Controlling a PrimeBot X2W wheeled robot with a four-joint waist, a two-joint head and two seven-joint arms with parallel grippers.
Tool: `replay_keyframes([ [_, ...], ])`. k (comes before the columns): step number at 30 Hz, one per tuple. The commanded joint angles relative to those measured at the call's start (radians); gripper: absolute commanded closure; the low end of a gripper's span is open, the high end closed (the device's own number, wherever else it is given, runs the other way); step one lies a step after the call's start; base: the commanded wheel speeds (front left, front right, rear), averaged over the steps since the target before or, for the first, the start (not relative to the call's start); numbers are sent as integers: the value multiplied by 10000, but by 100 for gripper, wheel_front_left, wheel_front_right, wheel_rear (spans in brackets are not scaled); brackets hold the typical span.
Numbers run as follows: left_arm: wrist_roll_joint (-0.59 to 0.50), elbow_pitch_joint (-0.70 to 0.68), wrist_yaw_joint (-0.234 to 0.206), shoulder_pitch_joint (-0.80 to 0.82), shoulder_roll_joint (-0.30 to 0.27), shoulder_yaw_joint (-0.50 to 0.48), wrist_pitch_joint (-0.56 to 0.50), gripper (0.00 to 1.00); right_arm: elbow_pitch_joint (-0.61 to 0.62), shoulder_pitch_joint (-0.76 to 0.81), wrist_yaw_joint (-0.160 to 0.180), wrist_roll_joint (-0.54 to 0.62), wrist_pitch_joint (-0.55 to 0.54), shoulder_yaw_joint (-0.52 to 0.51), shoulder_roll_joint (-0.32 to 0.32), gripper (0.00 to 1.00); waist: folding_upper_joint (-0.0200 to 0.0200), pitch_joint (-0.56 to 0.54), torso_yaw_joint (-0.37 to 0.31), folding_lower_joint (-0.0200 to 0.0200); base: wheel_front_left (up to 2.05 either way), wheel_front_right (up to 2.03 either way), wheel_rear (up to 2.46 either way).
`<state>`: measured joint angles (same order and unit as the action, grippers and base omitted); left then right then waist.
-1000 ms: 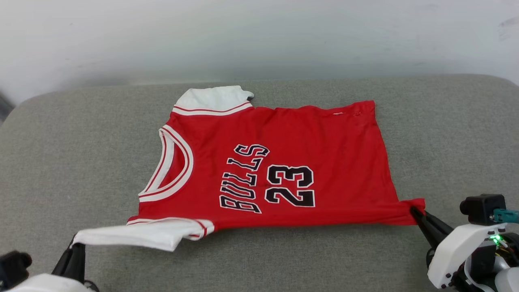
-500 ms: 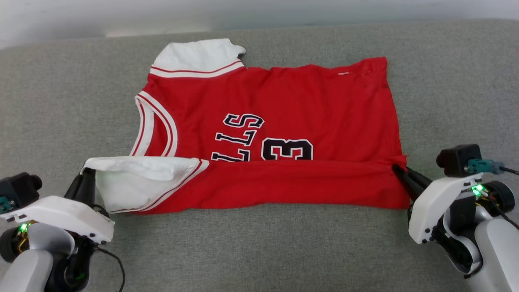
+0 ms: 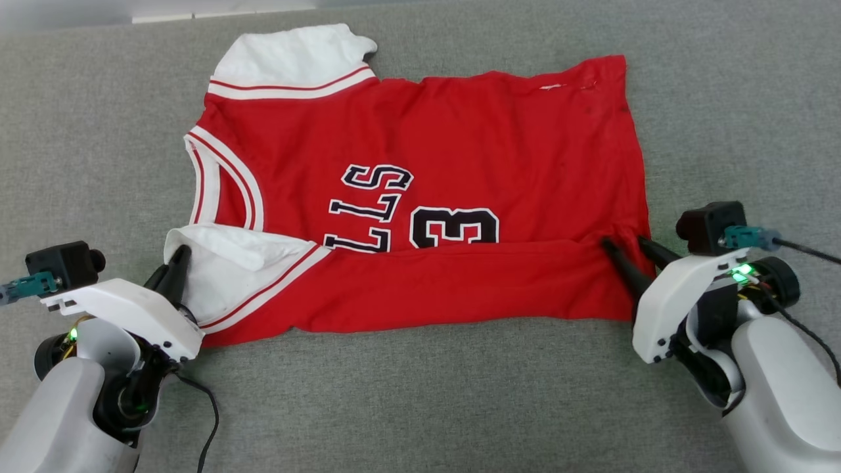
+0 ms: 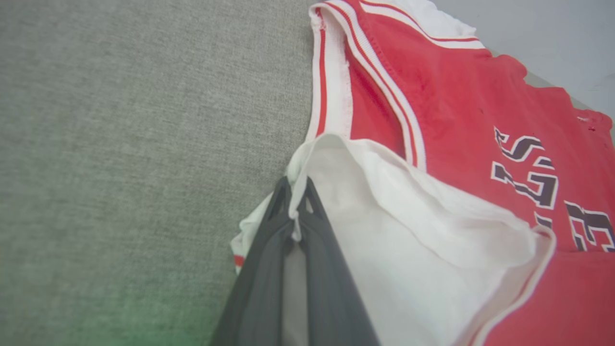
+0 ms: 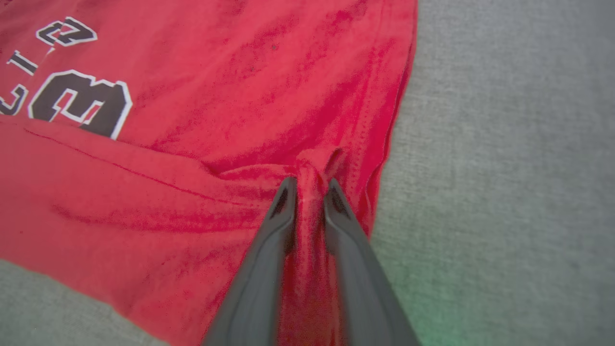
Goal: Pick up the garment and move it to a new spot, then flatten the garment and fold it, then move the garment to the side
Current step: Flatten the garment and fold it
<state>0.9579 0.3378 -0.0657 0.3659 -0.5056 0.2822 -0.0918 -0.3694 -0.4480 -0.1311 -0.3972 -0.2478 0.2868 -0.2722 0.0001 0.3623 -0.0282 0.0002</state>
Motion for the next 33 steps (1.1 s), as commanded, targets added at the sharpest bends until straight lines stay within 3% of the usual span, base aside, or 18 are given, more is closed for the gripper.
replay_keyframes([
  [1,21,122,28,117,47,11,26,0,-86,-41,7,-51,122,75,61,0,-1,-83,-20,-2,0,0,0],
  [9,96,454,328,304,-420,-206,60,0,545,391,7,131,2483,-182,239,0,-1,-862,-189,-2,0,0,0],
  [17,544,-862,232,-304,-1843,-431,-1624,0,1481,1237,7,469,2918,-834,546,0,-1,-1652,-503,-2,0,0,0],
  [23,1271,-2107,-455,-1132,-3070,-393,-4055,0,2335,1804,7,616,2588,-1094,831,0,-1,-1604,-805,-2,0,0,0],
  [28,2084,-2680,-1184,-1919,-3195,-498,-5178,0,2637,1972,7,667,2490,-1186,1169,0,-1,-1190,-1084,-2,0,0,0],
  [33,2441,-2550,-1317,-2254,-3064,-628,-5230,0,2724,1910,7,719,2524,-1125,1433,0,-1,-748,-1339,-2,0,0,0],
])
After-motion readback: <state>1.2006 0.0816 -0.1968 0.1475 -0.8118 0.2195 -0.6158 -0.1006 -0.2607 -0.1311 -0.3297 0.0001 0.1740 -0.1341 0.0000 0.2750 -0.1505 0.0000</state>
